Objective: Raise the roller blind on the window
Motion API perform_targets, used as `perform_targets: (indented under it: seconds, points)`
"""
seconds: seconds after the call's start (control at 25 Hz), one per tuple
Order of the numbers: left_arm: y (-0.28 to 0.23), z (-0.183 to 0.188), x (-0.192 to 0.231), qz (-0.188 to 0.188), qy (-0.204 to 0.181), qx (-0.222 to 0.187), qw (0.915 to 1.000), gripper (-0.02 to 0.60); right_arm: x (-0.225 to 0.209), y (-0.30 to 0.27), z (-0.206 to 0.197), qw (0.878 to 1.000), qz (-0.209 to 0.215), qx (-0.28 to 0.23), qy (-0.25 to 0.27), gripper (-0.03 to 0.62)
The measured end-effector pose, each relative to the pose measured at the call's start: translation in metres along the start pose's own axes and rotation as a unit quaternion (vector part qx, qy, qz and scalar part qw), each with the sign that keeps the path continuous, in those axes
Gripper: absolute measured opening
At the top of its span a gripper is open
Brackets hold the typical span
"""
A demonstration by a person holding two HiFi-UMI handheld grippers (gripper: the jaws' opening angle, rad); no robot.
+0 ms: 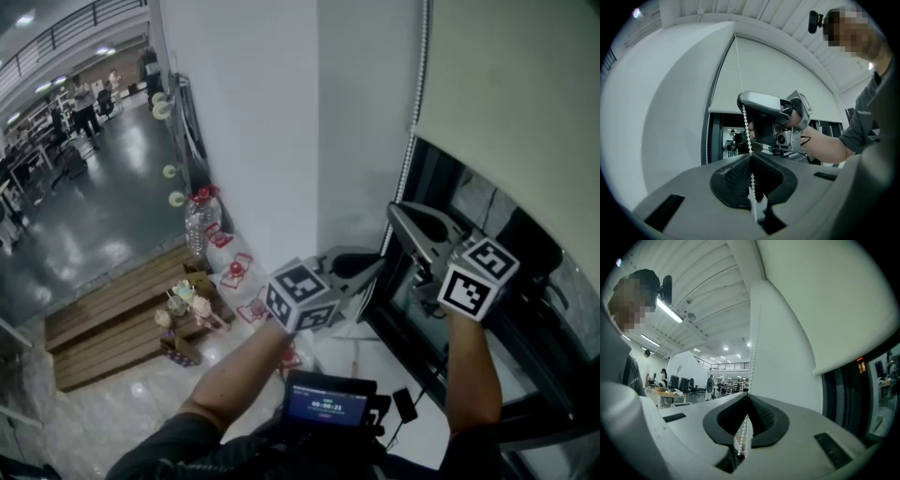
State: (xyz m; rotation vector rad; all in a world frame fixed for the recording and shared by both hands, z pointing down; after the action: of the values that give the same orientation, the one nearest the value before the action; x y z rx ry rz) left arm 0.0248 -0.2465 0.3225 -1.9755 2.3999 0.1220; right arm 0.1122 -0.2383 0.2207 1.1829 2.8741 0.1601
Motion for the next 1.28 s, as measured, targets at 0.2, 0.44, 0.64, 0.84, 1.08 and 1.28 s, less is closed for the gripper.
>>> perform_targets:
  seconds: [0.2,0.44,0.64,0.84,1.08,1.28]
  points:
    - [-0.006,-0.024,-0.004,-0.005,0.009,0.031,0.9995,0.003,-0.001,0.002,-0.024,1.0,-0.004,0.026,-0.003,0.006]
    - [-0.007,-0.071,-0.007,-0.01,0.047,0.07,0.9964,0.002,-0.004,0.005,-0.073,0.997,-0.009,0.064,-0.038,0.006]
    - [-0.005,-0.077,-0.01,-0.014,0.063,0.068,0.9956,0.002,-0.002,0.009,-0.083,0.997,-0.009,0.063,-0.052,0.006]
    - [0.008,-0.071,-0.005,-0.017,0.066,0.077,0.9947,0.008,-0.002,0.01,-0.083,0.997,-0.004,0.064,-0.053,0.006]
    - [0.04,0.016,0.013,0.011,0.05,-0.037,0.998,0.061,0.002,0.01,-0.084,0.996,0.007,0.062,-0.059,0.006]
    - [0.023,0.092,0.019,-0.01,0.007,-0.073,0.9973,0.061,0.008,0.009,-0.085,0.996,0.017,0.064,-0.056,0.006]
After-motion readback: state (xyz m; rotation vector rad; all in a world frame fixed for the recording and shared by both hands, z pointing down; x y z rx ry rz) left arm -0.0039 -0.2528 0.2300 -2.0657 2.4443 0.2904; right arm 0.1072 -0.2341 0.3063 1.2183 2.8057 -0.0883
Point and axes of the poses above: the fingertips, and each gripper's own axes: y backward along the fingers, x to its left, z out of its top, the point moved 6 cm from there along y, backward along the fingers, and after that the axes turned 8 degrees about -z, right-handed, at the moved point
